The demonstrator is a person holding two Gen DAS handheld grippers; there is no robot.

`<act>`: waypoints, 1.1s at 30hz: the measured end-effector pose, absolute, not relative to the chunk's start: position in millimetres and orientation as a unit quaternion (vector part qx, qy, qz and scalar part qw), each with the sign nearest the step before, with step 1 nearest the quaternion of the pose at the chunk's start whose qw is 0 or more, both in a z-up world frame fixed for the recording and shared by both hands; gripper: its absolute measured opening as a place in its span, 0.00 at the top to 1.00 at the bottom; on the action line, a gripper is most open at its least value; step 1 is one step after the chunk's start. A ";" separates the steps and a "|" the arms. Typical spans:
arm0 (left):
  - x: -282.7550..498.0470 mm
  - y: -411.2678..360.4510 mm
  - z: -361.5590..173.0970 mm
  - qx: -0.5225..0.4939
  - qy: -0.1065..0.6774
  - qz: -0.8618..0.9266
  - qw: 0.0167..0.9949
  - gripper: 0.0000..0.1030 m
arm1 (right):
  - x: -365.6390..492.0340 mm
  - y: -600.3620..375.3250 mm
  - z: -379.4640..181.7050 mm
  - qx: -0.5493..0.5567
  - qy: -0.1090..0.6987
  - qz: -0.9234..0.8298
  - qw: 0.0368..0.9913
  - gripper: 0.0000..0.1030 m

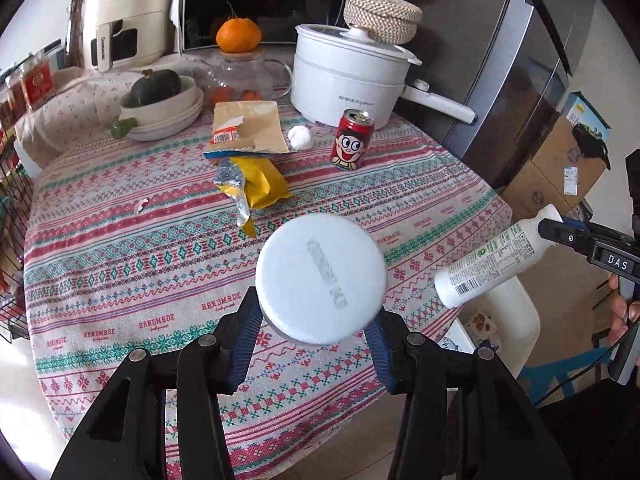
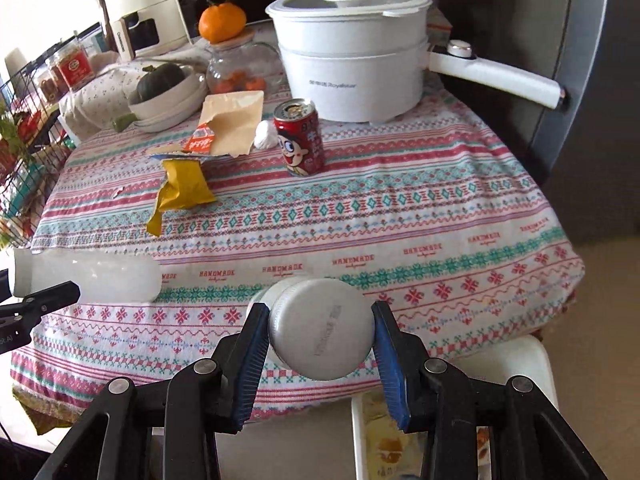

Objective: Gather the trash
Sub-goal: 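Carry both white bottles over the white bin with both tools, then open both tools to drop the white bottles into the bin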

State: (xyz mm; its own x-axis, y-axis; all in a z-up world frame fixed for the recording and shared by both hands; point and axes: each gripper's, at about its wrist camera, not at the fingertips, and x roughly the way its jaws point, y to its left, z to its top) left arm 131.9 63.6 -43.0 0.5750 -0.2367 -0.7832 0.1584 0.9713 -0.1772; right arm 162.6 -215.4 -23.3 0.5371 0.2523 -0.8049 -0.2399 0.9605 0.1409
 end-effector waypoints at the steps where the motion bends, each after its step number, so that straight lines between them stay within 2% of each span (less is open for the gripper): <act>1: 131.8 60.8 -41.3 -0.044 0.444 -0.116 0.887 0.50 | 160.5 -220.3 -21.7 0.009 0.458 0.135 0.879 0.56; 8: 134.3 21.9 -31.6 -0.037 0.433 -0.161 0.886 0.50 | 143.9 -252.4 -12.5 0.024 0.446 0.107 0.889 0.57; 17: 134.1 -66.3 -26.7 -0.010 0.432 -0.244 0.868 0.50 | 119.3 -301.2 -3.7 0.031 0.430 0.060 0.900 0.57; 33: 124.0 -196.8 -69.6 0.048 0.461 -0.347 0.815 0.50 | 103.0 -385.7 -29.5 0.044 0.466 -0.038 0.883 0.56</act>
State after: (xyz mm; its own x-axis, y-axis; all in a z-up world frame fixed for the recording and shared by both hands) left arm 124.0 -196.8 -69.6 0.3335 -0.5222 -0.7849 0.6104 0.7541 -0.2424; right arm 103.0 -385.7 -29.5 0.5620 -0.0267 -0.8267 0.1083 0.9932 0.0415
